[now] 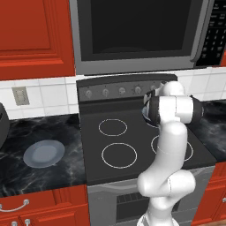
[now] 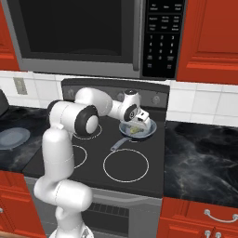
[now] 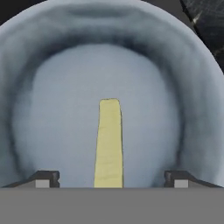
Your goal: Pick up the butter stick and place it in the pan. Then turn on the burner for the pan.
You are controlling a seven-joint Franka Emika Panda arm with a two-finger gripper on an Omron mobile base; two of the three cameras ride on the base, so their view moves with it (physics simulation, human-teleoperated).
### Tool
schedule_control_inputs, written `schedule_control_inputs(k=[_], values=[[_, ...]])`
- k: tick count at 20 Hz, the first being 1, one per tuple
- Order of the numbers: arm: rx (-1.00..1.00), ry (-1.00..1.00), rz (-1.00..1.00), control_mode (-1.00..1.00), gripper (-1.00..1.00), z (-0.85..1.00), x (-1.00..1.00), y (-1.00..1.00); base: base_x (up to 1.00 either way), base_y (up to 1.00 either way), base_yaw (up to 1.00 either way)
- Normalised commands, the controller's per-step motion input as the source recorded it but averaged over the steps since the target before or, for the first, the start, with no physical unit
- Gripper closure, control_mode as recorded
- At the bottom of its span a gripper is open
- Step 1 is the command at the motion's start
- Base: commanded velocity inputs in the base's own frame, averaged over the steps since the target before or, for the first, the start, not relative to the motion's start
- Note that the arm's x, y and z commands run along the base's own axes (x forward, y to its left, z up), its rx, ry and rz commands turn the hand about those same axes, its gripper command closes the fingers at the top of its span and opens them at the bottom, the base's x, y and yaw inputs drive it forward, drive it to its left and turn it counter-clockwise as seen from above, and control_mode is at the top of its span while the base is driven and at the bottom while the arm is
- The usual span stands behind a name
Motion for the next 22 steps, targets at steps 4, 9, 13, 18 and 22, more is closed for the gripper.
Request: schedule_control_inputs(k=[4,9,13,18,22], values=[[0.0,0.0,0.0,-1.0,-1.0,0.0,0.0,0.0,0.0,0.0,0.0],[0.0,-0.13,0.0,-1.0,-1.0,0.0,-0.01,0.0,0.0,0.0,0.0],[0.0,-0.28,0.0,-1.0,-1.0,0.03,0.0,0.0,0.0,0.0,0.0],[0.0,-0.26,0.0,-1.0,-1.0,0.01,0.0,0.0,0.0,0.0,0.0],[0.0,-0.23,0.0,-1.0,-1.0,0.14,-0.03,0.0,0.0,0.0,0.0]])
